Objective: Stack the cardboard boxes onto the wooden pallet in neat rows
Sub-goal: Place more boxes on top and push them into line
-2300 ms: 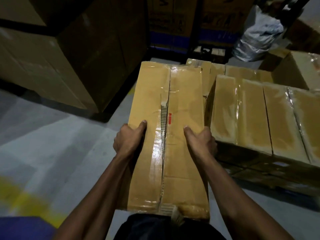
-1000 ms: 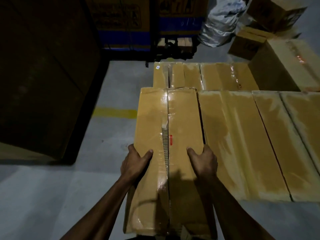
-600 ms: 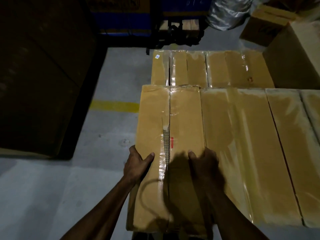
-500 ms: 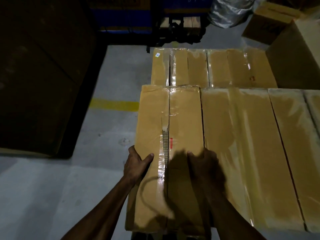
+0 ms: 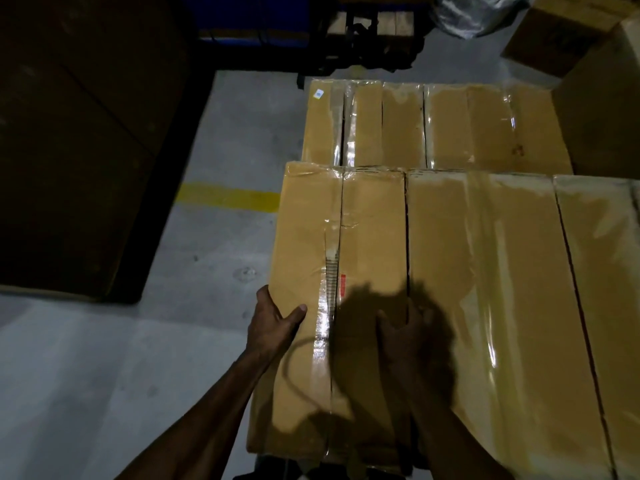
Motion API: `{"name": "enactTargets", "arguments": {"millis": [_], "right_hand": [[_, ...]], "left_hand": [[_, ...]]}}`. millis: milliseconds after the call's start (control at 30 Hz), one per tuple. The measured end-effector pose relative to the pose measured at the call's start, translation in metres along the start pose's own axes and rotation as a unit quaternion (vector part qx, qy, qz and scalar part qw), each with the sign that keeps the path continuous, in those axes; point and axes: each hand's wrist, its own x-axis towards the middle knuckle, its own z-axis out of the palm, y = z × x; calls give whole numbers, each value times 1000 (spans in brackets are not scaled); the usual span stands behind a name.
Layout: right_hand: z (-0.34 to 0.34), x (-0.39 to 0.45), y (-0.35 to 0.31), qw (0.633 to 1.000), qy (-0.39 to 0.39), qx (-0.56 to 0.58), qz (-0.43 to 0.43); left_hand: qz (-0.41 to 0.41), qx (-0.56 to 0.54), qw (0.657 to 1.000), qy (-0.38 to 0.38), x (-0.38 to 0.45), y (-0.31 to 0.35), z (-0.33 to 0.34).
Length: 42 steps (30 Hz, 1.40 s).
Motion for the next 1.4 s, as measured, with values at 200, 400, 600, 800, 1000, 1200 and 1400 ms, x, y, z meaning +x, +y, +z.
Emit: {"name": "enactTargets", "arguments": {"millis": [200, 400, 600, 800, 1000, 1200, 1400], "right_hand": [[6, -13, 7, 995, 36, -76, -57], [8, -19, 7, 975, 25, -199, -93], [-29, -45, 21, 947, -97, -277, -129], [-46, -90, 52, 950, -112, -259, -132], [-64, -129, 88, 923, -159, -321, -143], [-72, -154, 106, 917, -178, -324, -150], [-68, -157, 120, 903, -162, -358, -175]], "left_hand": [[0, 23, 1000, 6, 6, 3, 4], [10, 95, 995, 16, 12, 1, 4], [61, 145, 987, 23, -12, -7, 5], [106, 291, 951, -23, -62, -45, -4], [213, 413, 884, -49, -109, -103, -34], [246, 477, 839, -88, -129, -130, -43], [305, 488, 818, -28, -129, -130, -39]]}}
